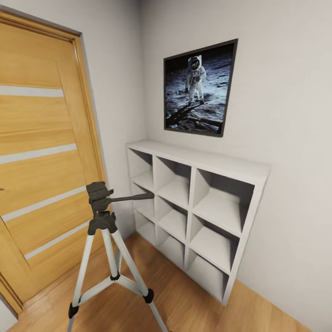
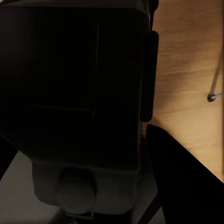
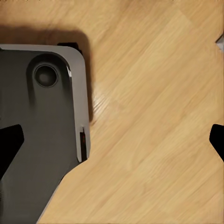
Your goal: Attach the digital camera to the camera tripod in the bedroom.
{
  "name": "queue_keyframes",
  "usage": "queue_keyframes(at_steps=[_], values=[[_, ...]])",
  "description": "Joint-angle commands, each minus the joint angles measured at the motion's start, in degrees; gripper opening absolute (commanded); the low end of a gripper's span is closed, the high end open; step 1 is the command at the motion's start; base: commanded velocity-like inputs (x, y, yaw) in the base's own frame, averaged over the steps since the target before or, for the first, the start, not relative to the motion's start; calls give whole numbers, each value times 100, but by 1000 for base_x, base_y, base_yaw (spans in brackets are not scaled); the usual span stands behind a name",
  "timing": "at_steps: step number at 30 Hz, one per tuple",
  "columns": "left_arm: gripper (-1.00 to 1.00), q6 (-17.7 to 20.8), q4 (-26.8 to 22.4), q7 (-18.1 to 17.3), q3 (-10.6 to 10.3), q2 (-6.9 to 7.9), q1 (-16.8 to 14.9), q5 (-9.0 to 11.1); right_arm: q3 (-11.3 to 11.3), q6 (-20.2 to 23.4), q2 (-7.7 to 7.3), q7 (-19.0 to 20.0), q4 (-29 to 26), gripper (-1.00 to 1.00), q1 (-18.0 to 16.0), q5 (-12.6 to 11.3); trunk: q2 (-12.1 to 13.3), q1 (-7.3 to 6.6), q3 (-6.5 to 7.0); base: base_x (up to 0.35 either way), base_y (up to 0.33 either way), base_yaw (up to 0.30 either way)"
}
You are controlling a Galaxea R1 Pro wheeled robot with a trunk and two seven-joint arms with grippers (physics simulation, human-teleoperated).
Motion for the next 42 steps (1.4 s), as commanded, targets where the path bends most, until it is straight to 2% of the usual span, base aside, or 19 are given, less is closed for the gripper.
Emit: queue_keyframes(at_steps=[1, 42], values=[[-100, -15, -2, 13, -9, 0, -5, -4, -49, -32, -2, 13, 17, 100, -8, 51, -12, 4, -13, 16, -23, 189], [-100, -13, 2, 4, -8, -16, -5, 33, -41, -33, -1, 13, 17, 100, -8, 55, -12, 4, -13, 4, -15, 268]])
